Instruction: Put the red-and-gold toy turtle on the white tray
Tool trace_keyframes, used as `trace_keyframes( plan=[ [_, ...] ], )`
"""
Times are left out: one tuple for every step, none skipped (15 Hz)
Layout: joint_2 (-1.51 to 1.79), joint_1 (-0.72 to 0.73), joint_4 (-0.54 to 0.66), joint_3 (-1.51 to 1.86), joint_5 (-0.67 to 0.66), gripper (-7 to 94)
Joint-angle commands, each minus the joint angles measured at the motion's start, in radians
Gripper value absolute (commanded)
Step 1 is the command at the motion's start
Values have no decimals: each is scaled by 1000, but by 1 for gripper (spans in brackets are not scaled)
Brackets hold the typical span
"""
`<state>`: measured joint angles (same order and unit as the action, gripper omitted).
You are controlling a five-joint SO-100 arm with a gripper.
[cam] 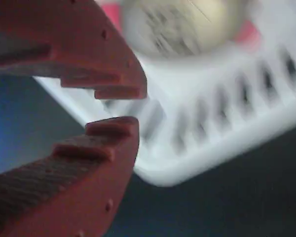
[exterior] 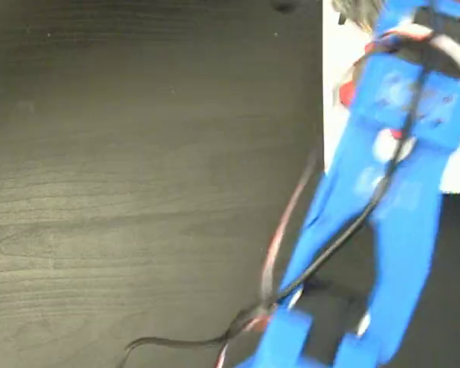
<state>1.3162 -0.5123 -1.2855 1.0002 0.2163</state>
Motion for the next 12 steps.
trace_keyframes(
  plan=[
    [405,132,219,279,61,0],
    [538,232,310,445,34,0],
    [661,328,385,595,28,0],
    [793,425,445,742,9,0],
    [910,511,462,874,-20,0],
    [1020,584,465,1005,-41,0],
    [1120,637,466,1129,-54,0],
    [1207,660,460,1239,-60,0],
    [1284,657,451,1331,-77,0],
    [1358,638,453,1427,-104,0],
    [1436,615,453,1525,-147,0],
    [1513,595,446,1611,-183,0]
  ],
)
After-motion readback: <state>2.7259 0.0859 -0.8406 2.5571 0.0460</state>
